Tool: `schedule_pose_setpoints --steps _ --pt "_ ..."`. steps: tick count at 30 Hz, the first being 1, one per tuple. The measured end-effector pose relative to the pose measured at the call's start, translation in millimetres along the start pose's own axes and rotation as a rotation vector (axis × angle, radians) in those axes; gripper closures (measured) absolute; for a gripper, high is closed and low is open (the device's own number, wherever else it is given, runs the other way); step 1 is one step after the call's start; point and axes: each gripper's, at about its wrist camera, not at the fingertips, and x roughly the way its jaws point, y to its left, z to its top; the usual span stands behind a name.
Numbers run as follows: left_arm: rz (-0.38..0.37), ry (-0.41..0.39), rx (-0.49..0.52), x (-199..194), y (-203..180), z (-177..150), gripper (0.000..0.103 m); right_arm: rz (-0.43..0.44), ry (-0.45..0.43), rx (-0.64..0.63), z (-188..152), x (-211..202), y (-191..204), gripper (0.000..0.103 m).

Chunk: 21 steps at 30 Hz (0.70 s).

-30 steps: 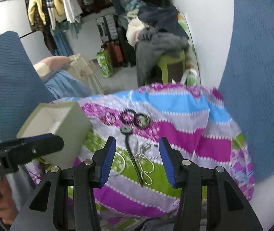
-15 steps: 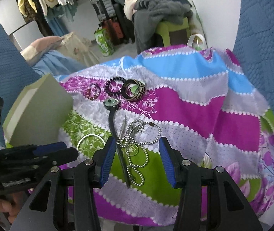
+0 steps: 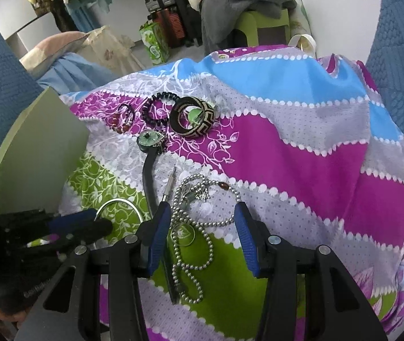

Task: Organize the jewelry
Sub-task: 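Move both tools back over the remaining jewelry, then grasp the silver hoop with the left tool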

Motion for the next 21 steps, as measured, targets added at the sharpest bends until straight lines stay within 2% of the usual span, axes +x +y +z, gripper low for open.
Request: schedule_pose_setpoints --steps 4,6,10,15,21 --pt "-0.007 0.011 0.016 0.7 1.7 1.9 0.086 -0.003 0.023 -0.009 3.1 8.3 2.2 0.058" --pt "0.017 -0.004 0.038 0.4 1.5 3.8 0.098 0.008 0.017 -0.014 4.6 8.2 4.6 0.058" --pt "-0.037 0.007 0.015 -3.5 8.6 3.5 0.099 0.024 0.026 -0.029 5.0 12.3 12.9 0.058" --pt "-0.080 -0.014 -0.021 -19.3 17.3 4.4 0.099 -0.007 0.033 -0.057 4.4 17.0 20.3 0.059" --pt "-0.122 -0.052 -0.052 -43.4 19.7 6.2 0.101 -0.046 0.022 -0.067 4.8 19.5 22.5 0.068"
